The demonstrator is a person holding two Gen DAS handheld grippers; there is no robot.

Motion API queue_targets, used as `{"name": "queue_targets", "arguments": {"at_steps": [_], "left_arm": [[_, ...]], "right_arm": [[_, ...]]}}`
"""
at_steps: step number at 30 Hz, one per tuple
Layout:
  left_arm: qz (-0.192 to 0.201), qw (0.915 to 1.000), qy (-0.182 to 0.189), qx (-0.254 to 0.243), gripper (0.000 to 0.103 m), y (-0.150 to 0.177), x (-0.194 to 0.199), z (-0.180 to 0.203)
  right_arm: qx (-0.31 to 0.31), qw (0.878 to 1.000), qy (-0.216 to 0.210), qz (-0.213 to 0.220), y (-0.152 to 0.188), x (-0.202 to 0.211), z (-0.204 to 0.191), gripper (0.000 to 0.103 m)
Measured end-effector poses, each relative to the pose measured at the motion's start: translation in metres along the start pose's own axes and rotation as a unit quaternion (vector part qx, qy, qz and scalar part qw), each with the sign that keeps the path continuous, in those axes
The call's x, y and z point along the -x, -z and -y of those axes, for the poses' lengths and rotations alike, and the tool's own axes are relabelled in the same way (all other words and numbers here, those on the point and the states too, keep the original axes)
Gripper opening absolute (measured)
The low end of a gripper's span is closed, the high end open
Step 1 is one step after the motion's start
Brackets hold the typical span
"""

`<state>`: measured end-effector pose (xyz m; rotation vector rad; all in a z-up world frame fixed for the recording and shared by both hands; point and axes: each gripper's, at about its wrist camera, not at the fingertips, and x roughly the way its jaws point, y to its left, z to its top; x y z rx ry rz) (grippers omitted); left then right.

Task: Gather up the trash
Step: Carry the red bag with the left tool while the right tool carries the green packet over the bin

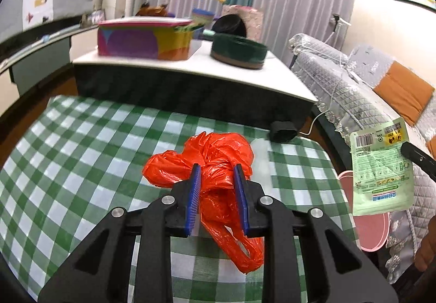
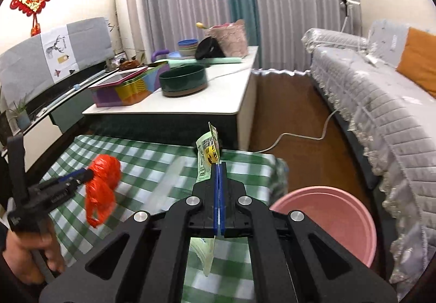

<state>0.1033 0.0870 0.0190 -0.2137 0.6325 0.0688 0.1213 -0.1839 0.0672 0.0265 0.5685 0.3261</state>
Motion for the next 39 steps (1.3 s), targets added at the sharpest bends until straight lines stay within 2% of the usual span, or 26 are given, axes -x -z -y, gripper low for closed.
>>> {"name": "queue_targets", "arguments": {"at_steps": [9,19,34,39], "left_arm": [[0.023,0.998,0.032,-0.049,0.023,0.006,0.021,0.031],[0.024,0.996,0.05,-0.07,0.023,0.023,0.025,0.065],[0.022,0.991,0.071,-0.111,0.023,0.034,0.025,0.115],[0.021,0.9899,0.078,-0.117,0.023,0.033,0.023,0.13]], "right_arm": [[-0.014,0.999,0.032,0.028,0.017,0.028,0.027,0.001],[-0.027,0.998,0.047,0.044,0.032,0.041,0.048,0.001],[-0.062,0.993,0.076,0.065,0.032,0.059,0.089,0.001],[-0.059,0.99,0.102,0.071,0.03,0.06,0.099,0.001]]}}
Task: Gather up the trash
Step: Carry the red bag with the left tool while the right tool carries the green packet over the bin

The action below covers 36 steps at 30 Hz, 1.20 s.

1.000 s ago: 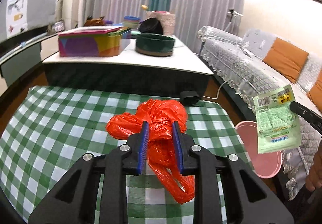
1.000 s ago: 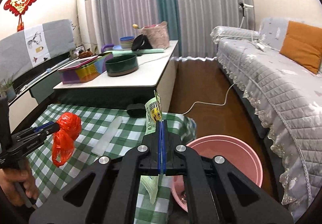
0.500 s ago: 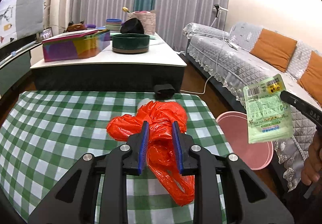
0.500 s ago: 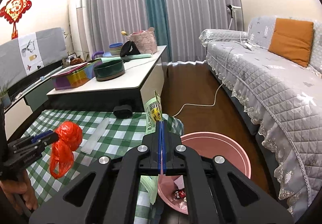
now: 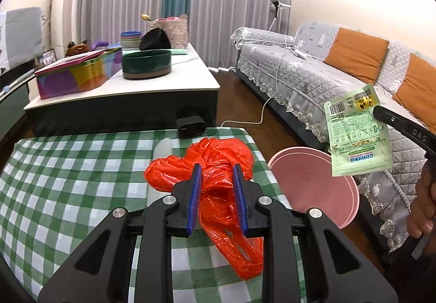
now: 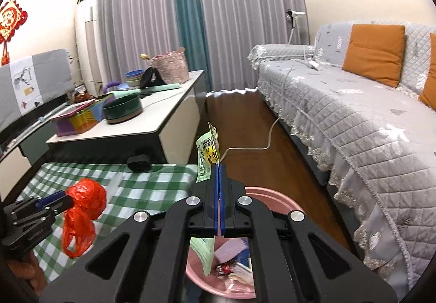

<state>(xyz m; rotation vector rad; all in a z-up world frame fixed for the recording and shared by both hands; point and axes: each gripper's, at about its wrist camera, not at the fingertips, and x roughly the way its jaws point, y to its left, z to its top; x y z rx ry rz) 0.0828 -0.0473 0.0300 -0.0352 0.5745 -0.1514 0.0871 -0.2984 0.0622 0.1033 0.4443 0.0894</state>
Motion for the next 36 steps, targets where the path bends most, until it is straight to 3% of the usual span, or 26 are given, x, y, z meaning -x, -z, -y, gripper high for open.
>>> {"name": "queue_targets", "arguments": {"at_steps": [18,36], "left_arm": [[-0.001,0.9991,0.036,-0.022,0.023,-0.016,-0.023,0.052],[-0.004,0.9958,0.076,-0.052,0.023,-0.023,-0.042,0.101]], "right_arm": [[-0.022,0.998,0.053,0.017,-0.014,-0.004,0.046,0.001],[-0.048,0.997,0.066,0.012,-0.015,-0.012,0.072,0.001]]}}
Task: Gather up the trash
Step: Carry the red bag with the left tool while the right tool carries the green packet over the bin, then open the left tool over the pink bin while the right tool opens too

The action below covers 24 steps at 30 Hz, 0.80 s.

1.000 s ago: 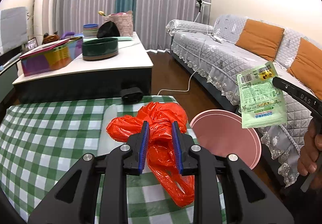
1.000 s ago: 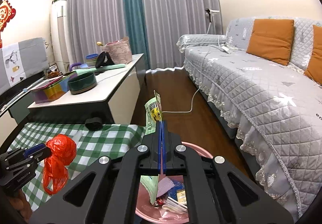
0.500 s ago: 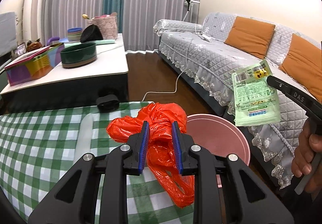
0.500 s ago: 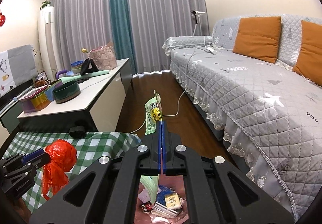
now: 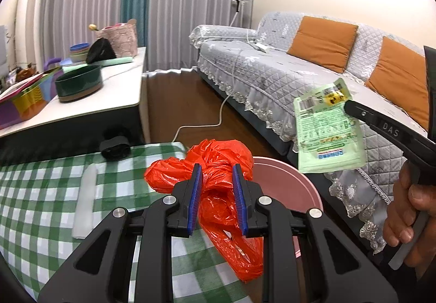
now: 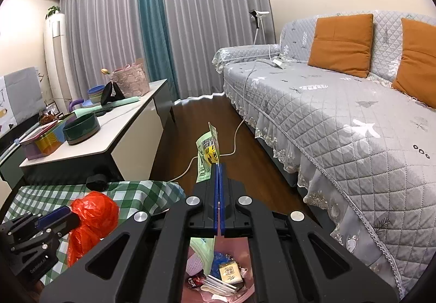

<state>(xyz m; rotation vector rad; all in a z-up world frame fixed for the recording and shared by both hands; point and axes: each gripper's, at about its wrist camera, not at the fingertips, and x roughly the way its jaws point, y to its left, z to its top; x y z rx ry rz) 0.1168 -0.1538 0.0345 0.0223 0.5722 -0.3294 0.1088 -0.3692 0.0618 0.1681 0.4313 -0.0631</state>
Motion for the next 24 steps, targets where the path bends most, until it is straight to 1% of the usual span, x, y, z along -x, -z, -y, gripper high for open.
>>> {"name": "queue_targets", "arguments": {"at_steps": [7,16,18,19,20,21,22,23,24], "left_arm": [[-0.006,0.9998,0.018,-0.01,0.023,-0.002,-0.018,0.014],[-0.034,0.9987,0.03,-0.023,0.023,-0.003,-0.051,0.025],[-0.048,0.998,0.034,-0.023,0.025,-0.003,-0.06,0.027],[-0.051,0.9978,0.034,-0.022,0.028,-0.003,-0.062,0.028],[-0.055,0.9976,0.035,-0.022,0.038,-0.002,-0.065,0.029],[-0.057,0.9975,0.035,-0.022,0.043,-0.002,-0.066,0.03],[-0.056,0.9976,0.035,-0.022,0.046,-0.002,-0.065,0.03],[-0.054,0.9977,0.036,-0.021,0.046,-0.001,-0.063,0.03],[-0.054,0.9977,0.035,-0.019,0.046,-0.001,-0.061,0.028]], "right_arm": [[0.003,1.0,0.0,-0.011,0.002,-0.008,-0.002,0.001],[0.009,0.999,0.007,-0.031,0.009,-0.022,-0.001,0.001],[0.007,0.999,0.009,-0.038,0.011,-0.025,0.0,0.004],[0.006,0.999,0.01,-0.04,0.012,-0.026,0.0,0.004],[0.008,0.999,0.012,-0.043,0.012,-0.028,0.0,0.007],[0.007,0.999,0.014,-0.047,0.014,-0.03,0.0,0.017],[0.005,0.999,0.016,-0.048,0.014,-0.031,0.0,0.024],[0.002,0.999,0.019,-0.049,0.015,-0.032,0.002,0.042],[0.0,0.999,0.02,-0.049,0.016,-0.032,0.002,0.05]]}}
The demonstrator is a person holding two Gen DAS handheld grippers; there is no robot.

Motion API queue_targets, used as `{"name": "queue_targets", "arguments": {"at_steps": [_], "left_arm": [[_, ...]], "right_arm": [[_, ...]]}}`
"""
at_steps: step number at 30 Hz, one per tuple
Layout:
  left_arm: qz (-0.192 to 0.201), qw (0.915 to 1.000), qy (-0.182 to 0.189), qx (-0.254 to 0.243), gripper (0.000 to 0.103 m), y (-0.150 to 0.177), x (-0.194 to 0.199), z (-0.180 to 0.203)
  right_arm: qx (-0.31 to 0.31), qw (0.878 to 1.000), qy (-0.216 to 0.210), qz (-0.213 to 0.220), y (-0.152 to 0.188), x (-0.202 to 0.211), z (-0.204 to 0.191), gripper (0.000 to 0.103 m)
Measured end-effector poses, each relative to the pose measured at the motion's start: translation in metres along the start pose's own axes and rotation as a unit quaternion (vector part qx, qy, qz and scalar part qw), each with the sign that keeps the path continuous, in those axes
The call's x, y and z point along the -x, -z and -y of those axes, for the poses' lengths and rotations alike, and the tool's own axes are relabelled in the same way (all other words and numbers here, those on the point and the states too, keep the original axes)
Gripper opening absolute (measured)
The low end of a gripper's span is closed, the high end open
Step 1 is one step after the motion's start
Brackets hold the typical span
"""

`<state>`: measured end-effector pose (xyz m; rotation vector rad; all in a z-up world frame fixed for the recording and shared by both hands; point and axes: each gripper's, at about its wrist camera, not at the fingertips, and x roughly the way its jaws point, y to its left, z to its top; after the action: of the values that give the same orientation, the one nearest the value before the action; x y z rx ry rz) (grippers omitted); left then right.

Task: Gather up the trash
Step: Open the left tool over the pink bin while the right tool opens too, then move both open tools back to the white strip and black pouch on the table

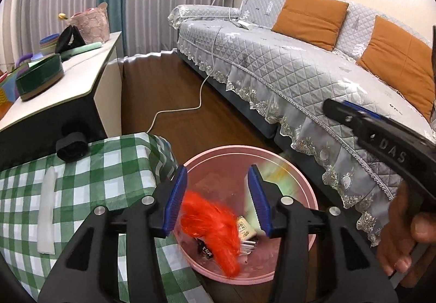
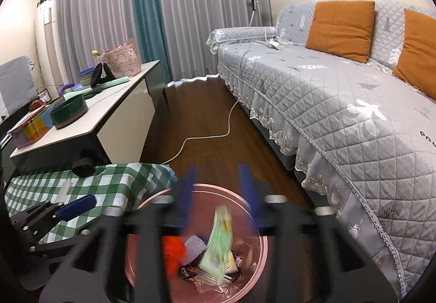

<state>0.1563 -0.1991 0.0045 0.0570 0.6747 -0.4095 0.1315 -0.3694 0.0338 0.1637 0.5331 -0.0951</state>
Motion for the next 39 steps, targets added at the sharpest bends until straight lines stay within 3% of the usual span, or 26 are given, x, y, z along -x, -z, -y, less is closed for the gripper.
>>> {"name": "queue_targets", "arguments": {"at_steps": [17,27,39], "left_arm": [[0.013,0.9993,-0.035,0.008,0.046,0.019,0.063,-0.053],[0.033,0.9965,-0.077,0.0,0.045,0.016,0.104,-0.11],[0.031,0.9837,-0.149,0.096,0.038,0.044,0.105,-0.199]], "right_arm": [[0.027,1.0,-0.01,-0.002,0.006,0.009,-0.027,0.051],[0.051,0.999,-0.006,0.004,0.011,0.018,-0.043,0.051],[0.064,0.998,-0.005,0.004,0.018,0.018,-0.054,0.051]]}}
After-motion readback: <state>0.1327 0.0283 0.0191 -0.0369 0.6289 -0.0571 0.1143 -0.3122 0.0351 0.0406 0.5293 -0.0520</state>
